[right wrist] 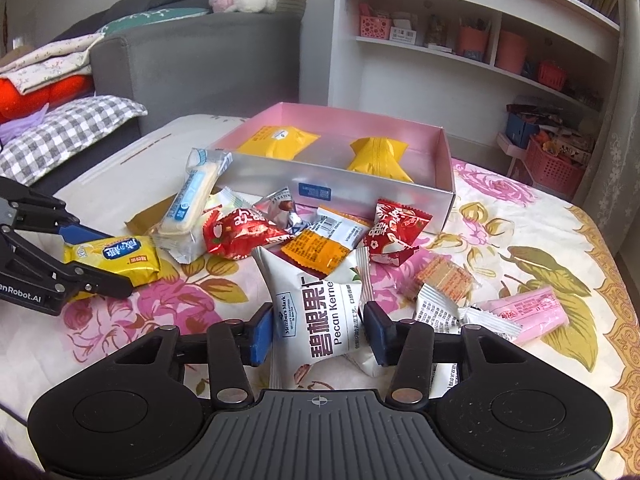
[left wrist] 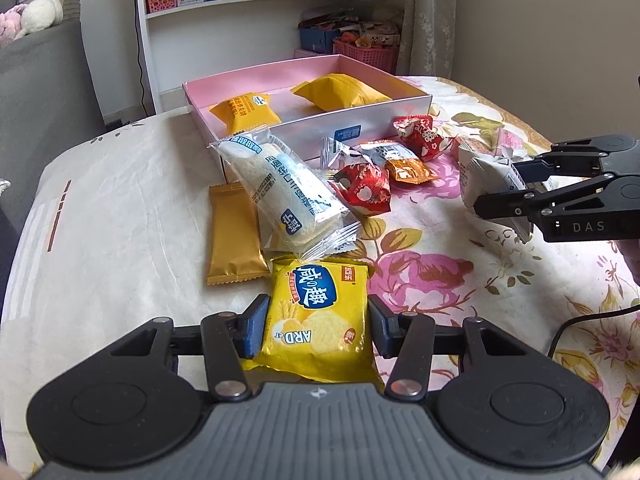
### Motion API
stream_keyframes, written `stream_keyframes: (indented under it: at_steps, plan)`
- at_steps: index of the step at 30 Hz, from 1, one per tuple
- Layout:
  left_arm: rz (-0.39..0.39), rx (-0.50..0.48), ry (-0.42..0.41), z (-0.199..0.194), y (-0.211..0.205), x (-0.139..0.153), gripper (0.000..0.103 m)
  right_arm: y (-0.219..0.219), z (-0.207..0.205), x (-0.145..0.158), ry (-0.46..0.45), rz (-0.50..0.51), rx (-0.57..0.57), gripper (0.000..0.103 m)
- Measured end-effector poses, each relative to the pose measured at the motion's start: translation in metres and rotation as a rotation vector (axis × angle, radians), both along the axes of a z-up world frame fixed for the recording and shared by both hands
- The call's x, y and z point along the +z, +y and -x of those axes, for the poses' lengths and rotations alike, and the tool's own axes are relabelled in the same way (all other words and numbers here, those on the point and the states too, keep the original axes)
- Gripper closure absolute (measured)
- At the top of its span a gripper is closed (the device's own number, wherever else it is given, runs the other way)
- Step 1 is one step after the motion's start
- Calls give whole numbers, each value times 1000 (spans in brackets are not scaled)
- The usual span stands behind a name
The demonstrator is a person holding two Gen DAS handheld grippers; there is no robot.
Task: Organize snacks
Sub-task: 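Grasp yellow ARD cracker pack with left tool while right tool grasps white Pecan bag, then lower both held packs into the pink box and open both tools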
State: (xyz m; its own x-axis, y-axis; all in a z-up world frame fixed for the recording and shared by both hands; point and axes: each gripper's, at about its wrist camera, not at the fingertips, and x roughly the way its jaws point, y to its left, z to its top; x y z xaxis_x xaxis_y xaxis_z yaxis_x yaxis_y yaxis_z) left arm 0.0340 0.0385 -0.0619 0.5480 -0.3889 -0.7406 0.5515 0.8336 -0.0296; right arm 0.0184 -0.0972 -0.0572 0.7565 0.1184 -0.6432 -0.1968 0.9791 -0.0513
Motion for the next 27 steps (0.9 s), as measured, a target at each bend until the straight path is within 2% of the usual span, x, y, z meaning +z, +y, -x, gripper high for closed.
stream_keyframes:
  at_steps: [9, 19, 27]
  plan:
    - [15, 8, 12, 0, 0, 9, 56, -10, -2, 9, 17, -101, -25, 61]
    - [81, 32, 32, -3, 2, 23, 56, -19, -6, 27, 5, -217, -46, 61]
    - [123, 12, 47, 1, -2, 29, 56, -24, -8, 38, -26, -236, -56, 61]
